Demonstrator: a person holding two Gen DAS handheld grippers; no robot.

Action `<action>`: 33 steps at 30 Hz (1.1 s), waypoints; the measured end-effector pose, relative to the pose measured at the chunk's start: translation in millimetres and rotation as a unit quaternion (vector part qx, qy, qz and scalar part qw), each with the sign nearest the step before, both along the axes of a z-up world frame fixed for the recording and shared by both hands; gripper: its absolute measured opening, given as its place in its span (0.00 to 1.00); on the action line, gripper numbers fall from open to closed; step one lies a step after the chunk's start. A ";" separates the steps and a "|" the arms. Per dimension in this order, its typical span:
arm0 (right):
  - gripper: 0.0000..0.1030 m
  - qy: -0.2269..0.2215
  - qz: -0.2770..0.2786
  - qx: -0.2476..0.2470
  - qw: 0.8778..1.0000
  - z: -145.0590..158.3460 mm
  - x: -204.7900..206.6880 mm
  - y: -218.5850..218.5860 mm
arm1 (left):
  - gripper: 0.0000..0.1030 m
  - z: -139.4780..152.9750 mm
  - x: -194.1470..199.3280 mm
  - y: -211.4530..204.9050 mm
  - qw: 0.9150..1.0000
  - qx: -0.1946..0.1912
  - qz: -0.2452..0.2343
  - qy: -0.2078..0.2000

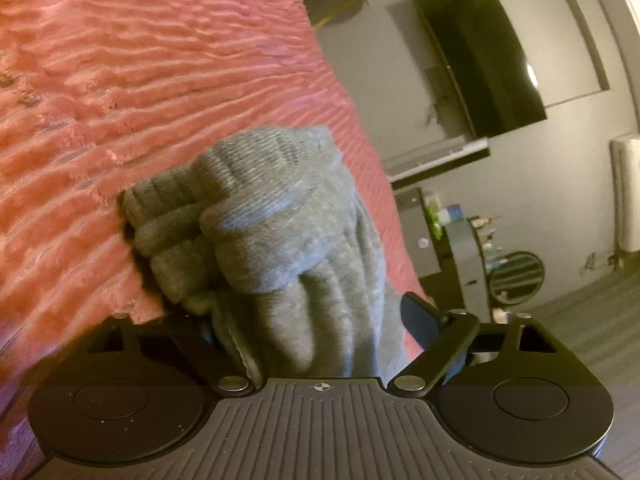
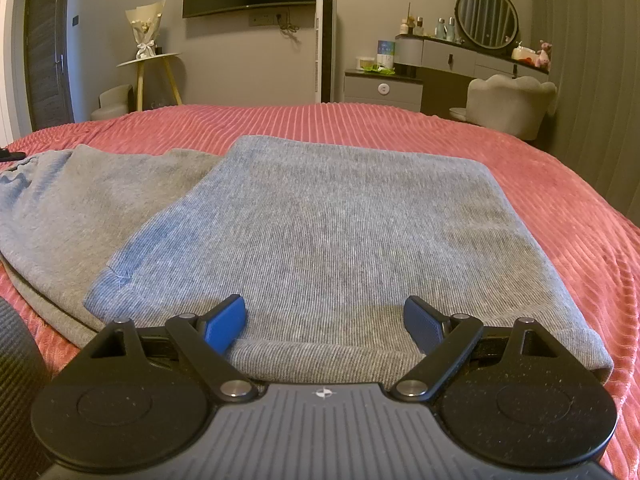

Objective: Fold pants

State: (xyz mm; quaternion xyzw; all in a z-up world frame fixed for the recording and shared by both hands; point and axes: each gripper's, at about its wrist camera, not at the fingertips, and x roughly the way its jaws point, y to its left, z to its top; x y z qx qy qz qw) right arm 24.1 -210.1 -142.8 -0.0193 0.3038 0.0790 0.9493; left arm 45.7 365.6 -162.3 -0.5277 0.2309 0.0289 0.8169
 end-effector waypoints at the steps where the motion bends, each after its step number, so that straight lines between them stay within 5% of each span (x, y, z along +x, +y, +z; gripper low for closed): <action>1: 0.84 0.000 0.000 0.000 1.000 0.0 0.0 0.1 | 0.53 -0.1 2.8 -0.3 1.000 0.009 0.001 0.009; 3: 0.84 0.001 0.000 0.000 1.000 0.0 0.0 0.2 | 0.32 -3.5 2.5 2.2 1.000 0.016 -0.007 0.005; 6: 0.84 0.003 -0.001 0.002 1.000 0.2 -0.1 -0.8 | 0.25 -5.1 -8.6 7.1 1.000 0.013 -0.010 -0.008; 14: 0.84 0.006 -0.012 0.022 1.000 14.9 0.9 -7.6 | 0.22 53.5 -11.9 -15.3 0.995 0.077 -0.030 -0.057; 20: 0.84 -0.050 -0.073 0.076 0.993 50.3 -10.7 -40.7 | 0.22 134.0 -3.3 -84.6 0.975 0.161 -0.079 -0.129; 25: 0.84 -0.093 -0.130 0.146 0.976 78.3 -29.5 -84.8 | 0.22 187.6 5.9 -196.7 0.941 0.233 -0.167 -0.180; 27: 0.84 -0.110 -0.155 0.166 0.968 84.7 -41.2 -104.1 | 0.22 192.9 12.0 -258.8 0.916 0.285 -0.216 -0.183; 31: 0.84 -0.128 -0.191 0.185 0.955 86.0 -61.1 -134.8 | 0.23 167.1 23.8 -374.7 0.870 0.350 -0.304 -0.167; 33: 0.84 -0.122 -0.210 0.199 0.950 81.1 -67.2 -149.2 | 0.23 139.5 32.3 -427.0 0.856 0.369 -0.333 -0.140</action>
